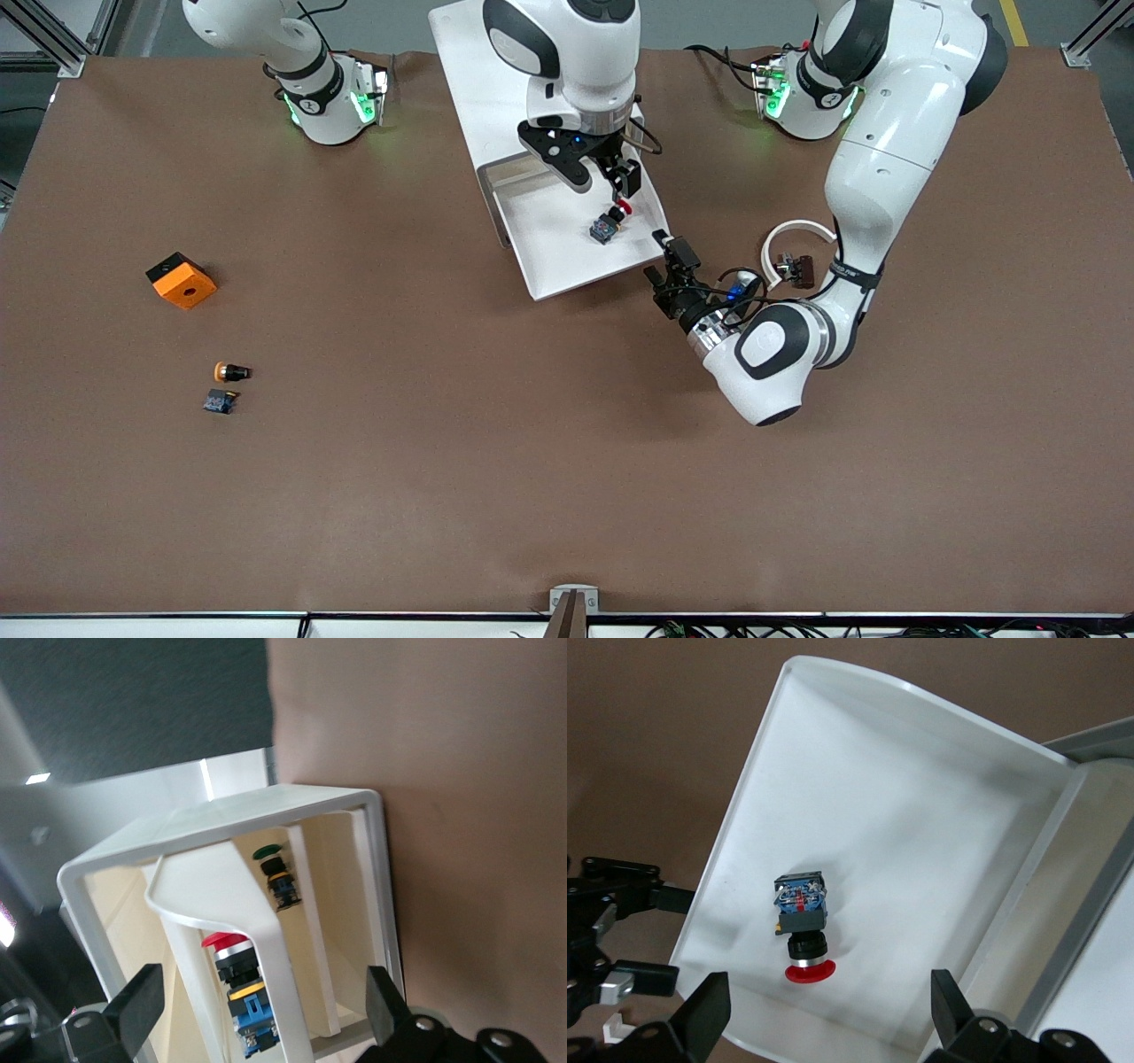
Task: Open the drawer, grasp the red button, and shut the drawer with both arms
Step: 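Grasp the red button with the right gripper while the left gripper withdraws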
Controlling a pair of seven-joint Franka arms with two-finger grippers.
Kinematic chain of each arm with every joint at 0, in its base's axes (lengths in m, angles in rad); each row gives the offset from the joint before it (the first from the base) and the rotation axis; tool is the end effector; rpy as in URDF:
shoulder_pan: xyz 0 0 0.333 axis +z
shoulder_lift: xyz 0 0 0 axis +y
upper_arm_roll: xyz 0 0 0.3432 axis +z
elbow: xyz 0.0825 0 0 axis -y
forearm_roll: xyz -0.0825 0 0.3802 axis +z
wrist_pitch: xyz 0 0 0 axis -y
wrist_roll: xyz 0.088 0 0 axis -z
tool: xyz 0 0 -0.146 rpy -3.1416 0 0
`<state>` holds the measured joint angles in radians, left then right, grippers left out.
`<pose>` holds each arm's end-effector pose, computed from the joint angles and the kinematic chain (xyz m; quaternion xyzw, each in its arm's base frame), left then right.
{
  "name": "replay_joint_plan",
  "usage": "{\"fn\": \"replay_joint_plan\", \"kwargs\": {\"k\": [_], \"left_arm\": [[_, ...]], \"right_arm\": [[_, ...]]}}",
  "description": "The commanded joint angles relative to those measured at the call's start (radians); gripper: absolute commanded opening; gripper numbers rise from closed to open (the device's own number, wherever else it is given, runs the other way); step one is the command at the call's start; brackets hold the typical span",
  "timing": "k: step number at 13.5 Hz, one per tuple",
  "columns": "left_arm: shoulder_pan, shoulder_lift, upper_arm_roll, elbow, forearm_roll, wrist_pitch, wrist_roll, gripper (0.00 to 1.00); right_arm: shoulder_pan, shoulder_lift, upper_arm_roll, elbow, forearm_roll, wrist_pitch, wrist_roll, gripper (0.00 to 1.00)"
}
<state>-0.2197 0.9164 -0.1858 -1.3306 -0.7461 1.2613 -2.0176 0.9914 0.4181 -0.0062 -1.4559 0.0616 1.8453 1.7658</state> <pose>0.5484 -0.3304 0.2065 -0.5042 -0.6138 0.5555 0.2458 0.3727 0.5761 0.4301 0.9211 -0.3881 -0.0305 0.0086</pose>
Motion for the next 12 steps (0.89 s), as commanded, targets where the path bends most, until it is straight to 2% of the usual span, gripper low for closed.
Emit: {"fn": "replay_joint_plan", "kwargs": {"k": [1,5,8,12], "left_arm": [[-0.001,-0.039,0.002,0.013,0.082,0.009,0.168,1.00],[0.016,-0.053,0.045,0.053,0.184,0.059,0.457,1.00],[0.022,-0.086,0.043,0.053,0.280,0.179,0.721,1.00],[0.029,-0.134,0.043,0.070,0.372,0.364,0.960,1.00]], "right_arm": [[0.016,0.039,-0.011,0.037,-0.011,-0.012,0.011,1.00],[0.015,0.096,-0.011,0.038,-0.013,0.054,0.014,1.00],[0.015,0.137,-0.012,0.042,-0.014,0.097,0.011,1.00],[0.004,0.198,-0.017,0.092,-0.028,0.115,-0.034,1.00]]}}
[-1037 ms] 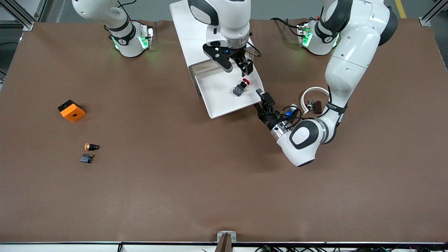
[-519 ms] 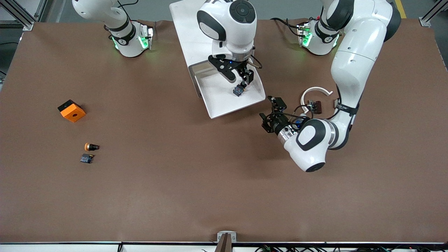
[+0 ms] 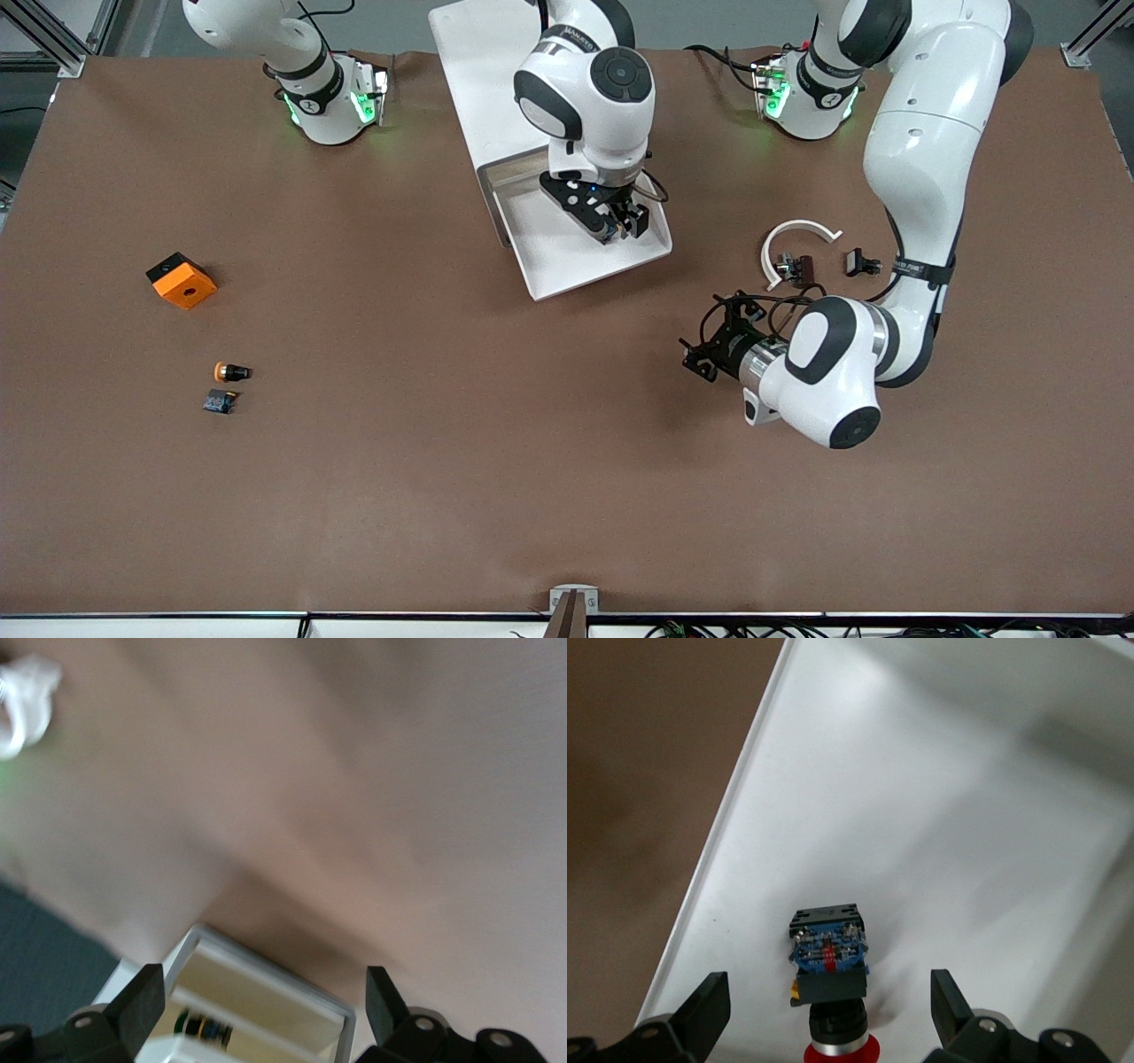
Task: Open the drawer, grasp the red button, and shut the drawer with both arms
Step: 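Grasp the red button with the right gripper while the left gripper withdraws, then lift the red button out of the drawer with the right gripper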
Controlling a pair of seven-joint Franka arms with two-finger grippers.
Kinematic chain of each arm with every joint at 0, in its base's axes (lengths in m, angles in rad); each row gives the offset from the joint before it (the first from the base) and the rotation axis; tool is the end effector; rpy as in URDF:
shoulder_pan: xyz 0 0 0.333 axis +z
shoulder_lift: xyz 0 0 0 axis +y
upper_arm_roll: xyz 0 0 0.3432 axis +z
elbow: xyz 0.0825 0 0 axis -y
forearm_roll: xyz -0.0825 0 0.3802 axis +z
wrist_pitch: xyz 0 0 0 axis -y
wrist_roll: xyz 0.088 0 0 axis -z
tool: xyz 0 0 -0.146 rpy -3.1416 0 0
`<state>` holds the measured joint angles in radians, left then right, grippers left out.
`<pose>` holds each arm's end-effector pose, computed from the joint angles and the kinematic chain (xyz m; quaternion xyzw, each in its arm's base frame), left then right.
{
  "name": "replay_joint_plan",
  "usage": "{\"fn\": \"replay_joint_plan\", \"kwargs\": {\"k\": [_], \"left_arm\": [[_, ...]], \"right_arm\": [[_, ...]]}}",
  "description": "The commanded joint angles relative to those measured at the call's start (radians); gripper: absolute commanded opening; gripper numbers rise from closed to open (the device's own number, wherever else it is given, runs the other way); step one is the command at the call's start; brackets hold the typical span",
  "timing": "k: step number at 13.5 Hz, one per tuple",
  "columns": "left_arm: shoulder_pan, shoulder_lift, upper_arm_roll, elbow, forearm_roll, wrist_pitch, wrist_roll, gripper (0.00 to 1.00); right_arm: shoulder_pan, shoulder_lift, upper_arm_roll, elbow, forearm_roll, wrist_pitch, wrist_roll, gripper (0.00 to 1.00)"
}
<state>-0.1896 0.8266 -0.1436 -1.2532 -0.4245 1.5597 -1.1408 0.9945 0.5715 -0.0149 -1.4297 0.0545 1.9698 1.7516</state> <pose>0.6430 -0.2633 0.2430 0.8337 0.4211 -0.3561 0.0273 0.3944 0.6005 0.3448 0.9224 -0.3855 -0.0236 0.0111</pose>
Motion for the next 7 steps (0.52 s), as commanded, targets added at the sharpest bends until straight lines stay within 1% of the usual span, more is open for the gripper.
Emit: {"fn": "replay_joint_plan", "kwargs": {"k": [1,4,5,6,7], "left_arm": [[-0.008,-0.075,0.006,-0.009,0.078,0.112,0.122,1.00],[-0.040,-0.118,0.007,-0.012,0.185,0.225,0.209,1.00],[-0.044,-0.127,0.007,-0.012,0.232,0.288,0.240,1.00],[-0.045,-0.145,0.006,-0.014,0.274,0.336,0.251,1.00],[-0.044,-0.152,0.004,-0.014,0.306,0.356,0.251,1.00]], "right_arm": [[-0.002,0.051,-0.008,0.069,-0.025,-0.009,-0.030,1.00],[-0.002,0.053,-0.010,0.069,-0.028,-0.009,-0.064,1.00],[0.001,0.054,-0.010,0.068,-0.030,-0.009,-0.064,1.00],[0.001,0.057,-0.010,0.068,-0.041,-0.009,-0.067,1.00],[0.003,0.059,-0.008,0.068,-0.056,-0.009,-0.075,1.00]]}}
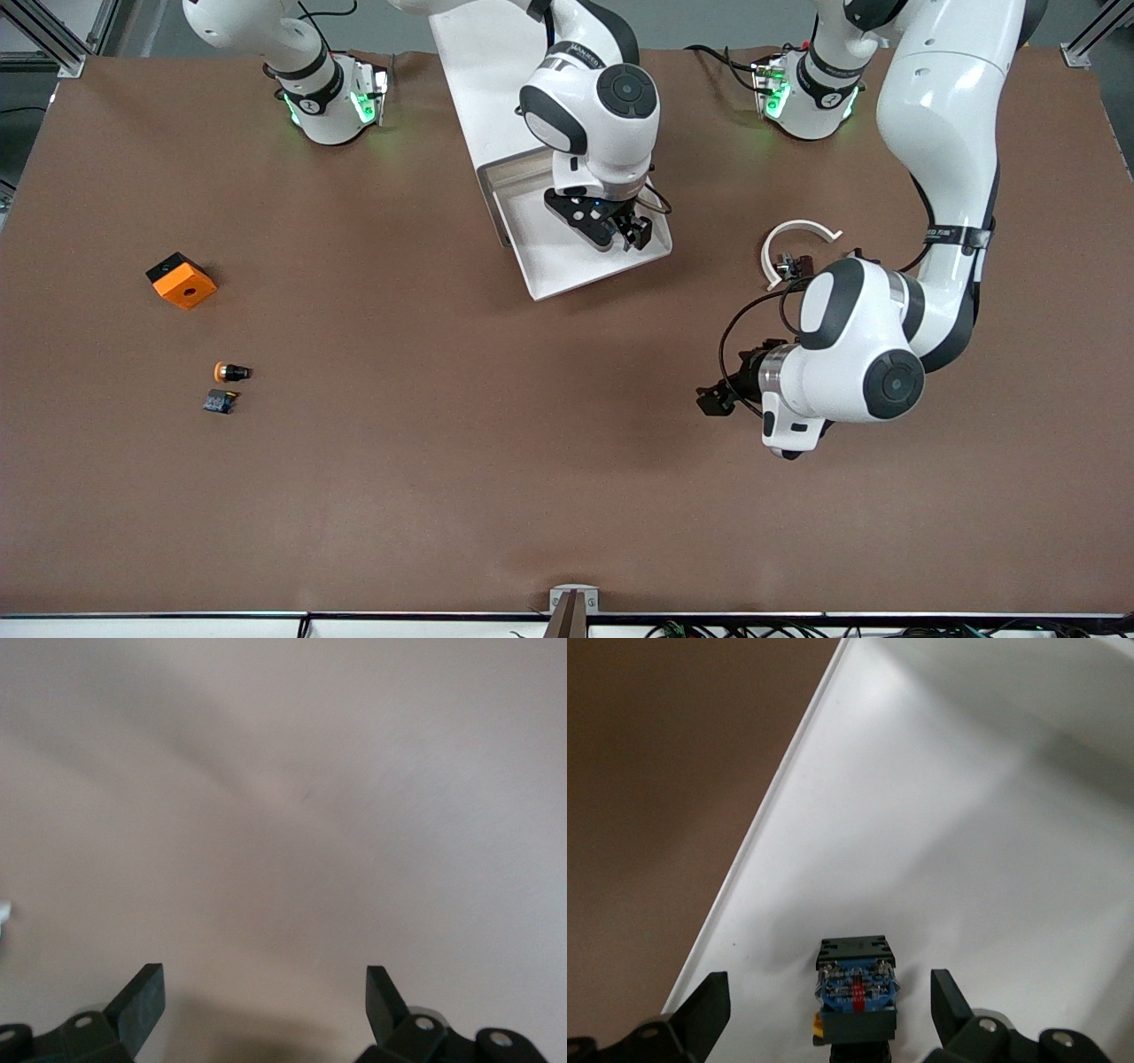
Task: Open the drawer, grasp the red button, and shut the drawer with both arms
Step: 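Lift the red button out of the drawer with the right gripper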
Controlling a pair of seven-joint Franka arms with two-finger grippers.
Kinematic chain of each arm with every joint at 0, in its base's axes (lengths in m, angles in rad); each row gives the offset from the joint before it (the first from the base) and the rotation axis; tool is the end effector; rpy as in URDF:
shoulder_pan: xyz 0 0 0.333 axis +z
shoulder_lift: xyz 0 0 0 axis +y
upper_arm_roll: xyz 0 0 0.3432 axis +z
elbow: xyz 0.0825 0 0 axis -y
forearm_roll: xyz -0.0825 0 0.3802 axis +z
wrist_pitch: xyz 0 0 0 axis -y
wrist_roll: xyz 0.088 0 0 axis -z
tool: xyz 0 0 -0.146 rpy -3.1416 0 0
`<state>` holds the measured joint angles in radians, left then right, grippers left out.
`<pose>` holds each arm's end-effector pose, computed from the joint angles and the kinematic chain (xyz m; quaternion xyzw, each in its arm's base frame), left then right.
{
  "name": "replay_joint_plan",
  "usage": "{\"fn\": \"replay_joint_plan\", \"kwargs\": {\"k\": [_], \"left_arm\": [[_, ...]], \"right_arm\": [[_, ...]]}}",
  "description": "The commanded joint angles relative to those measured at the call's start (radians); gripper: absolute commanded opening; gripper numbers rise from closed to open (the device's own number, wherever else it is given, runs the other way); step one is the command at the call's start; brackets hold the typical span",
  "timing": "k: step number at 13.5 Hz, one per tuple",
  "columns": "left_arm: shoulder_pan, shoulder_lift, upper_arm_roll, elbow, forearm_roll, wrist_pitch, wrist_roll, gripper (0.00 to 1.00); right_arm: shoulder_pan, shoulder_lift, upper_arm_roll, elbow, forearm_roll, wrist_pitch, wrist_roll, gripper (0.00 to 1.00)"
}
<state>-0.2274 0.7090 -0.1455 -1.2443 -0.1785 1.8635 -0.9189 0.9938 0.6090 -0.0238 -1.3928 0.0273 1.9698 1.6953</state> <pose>0.6958 -0.2668 0.3286 0.9408 0.3096 -0.1122 0.0805 0.4062 0.6032 0.3348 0.9336 -0.3579 -0.0092 0.0141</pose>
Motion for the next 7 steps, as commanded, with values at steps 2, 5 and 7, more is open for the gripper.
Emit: {"fn": "replay_joint_plan", "kwargs": {"k": [2,5,7], "left_arm": [[-0.007,-0.051,0.004,-0.023,0.076,0.062,0.031,1.00],[-0.016,-0.051,0.004,-0.030,0.076,0.092,0.031,1.00],[-0.021,-0.051,0.007,-0.034,0.083,0.108,0.031,1.00]], "right_arm": [[0.003,0.023,0.001,0.029,-0.037,-0.009,-0.022,1.00],[0.008,0.025,0.001,0.029,-0.037,-0.009,-0.022,1.00],[0.011,0.031,0.001,0.028,-0.037,-0.009,-0.020,1.00]]}}
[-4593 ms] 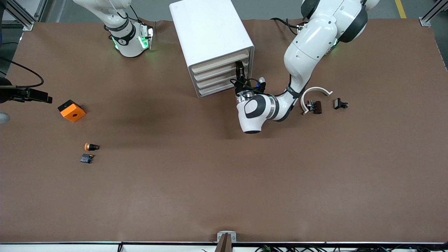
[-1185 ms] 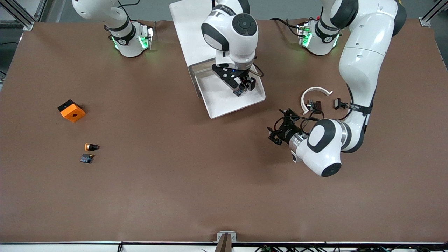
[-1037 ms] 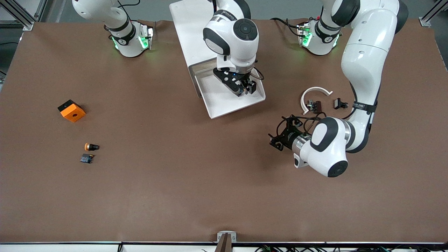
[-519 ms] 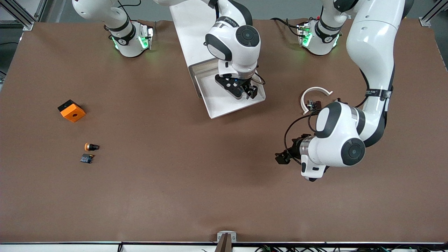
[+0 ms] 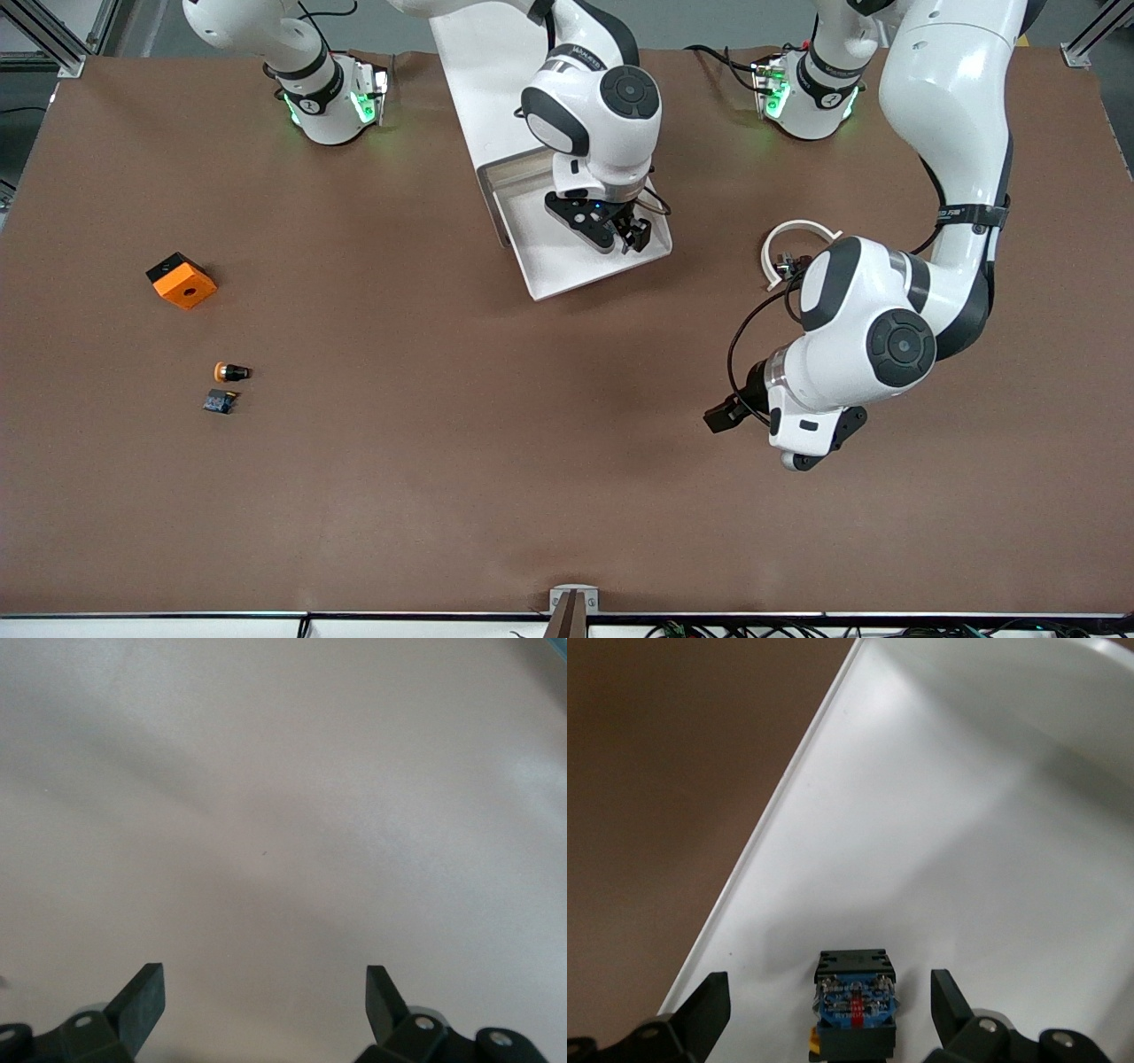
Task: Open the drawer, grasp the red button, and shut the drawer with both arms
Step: 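Lift the red button out of the drawer with the right gripper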
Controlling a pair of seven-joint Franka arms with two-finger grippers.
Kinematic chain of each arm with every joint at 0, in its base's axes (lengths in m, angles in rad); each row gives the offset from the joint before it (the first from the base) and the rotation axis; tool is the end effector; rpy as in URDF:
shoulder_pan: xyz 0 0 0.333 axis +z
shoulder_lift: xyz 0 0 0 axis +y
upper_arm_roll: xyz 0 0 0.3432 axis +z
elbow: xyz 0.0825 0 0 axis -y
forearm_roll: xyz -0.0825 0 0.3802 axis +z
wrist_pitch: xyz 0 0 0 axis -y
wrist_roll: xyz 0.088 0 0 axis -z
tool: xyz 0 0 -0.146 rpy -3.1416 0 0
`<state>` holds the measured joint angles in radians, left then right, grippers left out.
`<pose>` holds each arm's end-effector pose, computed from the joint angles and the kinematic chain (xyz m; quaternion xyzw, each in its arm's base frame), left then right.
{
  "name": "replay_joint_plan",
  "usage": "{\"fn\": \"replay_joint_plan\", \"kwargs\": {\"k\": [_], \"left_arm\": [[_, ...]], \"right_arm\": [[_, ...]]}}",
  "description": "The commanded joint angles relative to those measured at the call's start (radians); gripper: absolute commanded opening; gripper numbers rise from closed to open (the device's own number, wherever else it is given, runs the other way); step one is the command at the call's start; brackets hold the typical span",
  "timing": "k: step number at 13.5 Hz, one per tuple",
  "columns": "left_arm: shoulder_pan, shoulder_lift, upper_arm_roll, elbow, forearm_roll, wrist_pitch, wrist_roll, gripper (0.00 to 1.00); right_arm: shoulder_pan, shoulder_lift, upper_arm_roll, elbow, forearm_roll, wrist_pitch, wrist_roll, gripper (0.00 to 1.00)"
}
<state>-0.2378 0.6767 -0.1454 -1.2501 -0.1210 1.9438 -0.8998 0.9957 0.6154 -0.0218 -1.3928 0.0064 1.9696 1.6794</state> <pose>0.7052 -0.2699 0.3549 0.9514 0.2903 -0.0515 0.0884 0.4058 0.6034 0.3301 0.9384 -0.3449 -0.0013 0.0195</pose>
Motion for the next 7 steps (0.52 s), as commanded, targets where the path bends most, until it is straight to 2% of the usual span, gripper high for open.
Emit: {"fn": "replay_joint_plan", "kwargs": {"k": [1,5,6,7], "left_arm": [[-0.011,-0.019,0.006,-0.028,0.037,0.030,0.012,1.00],[-0.011,-0.019,0.006,-0.028,0.040,0.032,0.012,1.00],[-0.012,-0.019,0.006,-0.028,0.040,0.032,0.012,1.00],[-0.012,-0.017,0.006,-0.028,0.040,0.032,0.012,1.00]], "right_arm": [[0.011,0.026,-0.001,0.028,-0.017,-0.009,-0.001,1.00],[0.012,0.035,-0.001,0.028,-0.017,-0.009,-0.001,1.00],[0.011,0.035,-0.001,0.029,-0.013,-0.009,0.005,0.95],[0.011,0.035,0.000,0.031,-0.011,-0.008,0.006,0.83]]}}
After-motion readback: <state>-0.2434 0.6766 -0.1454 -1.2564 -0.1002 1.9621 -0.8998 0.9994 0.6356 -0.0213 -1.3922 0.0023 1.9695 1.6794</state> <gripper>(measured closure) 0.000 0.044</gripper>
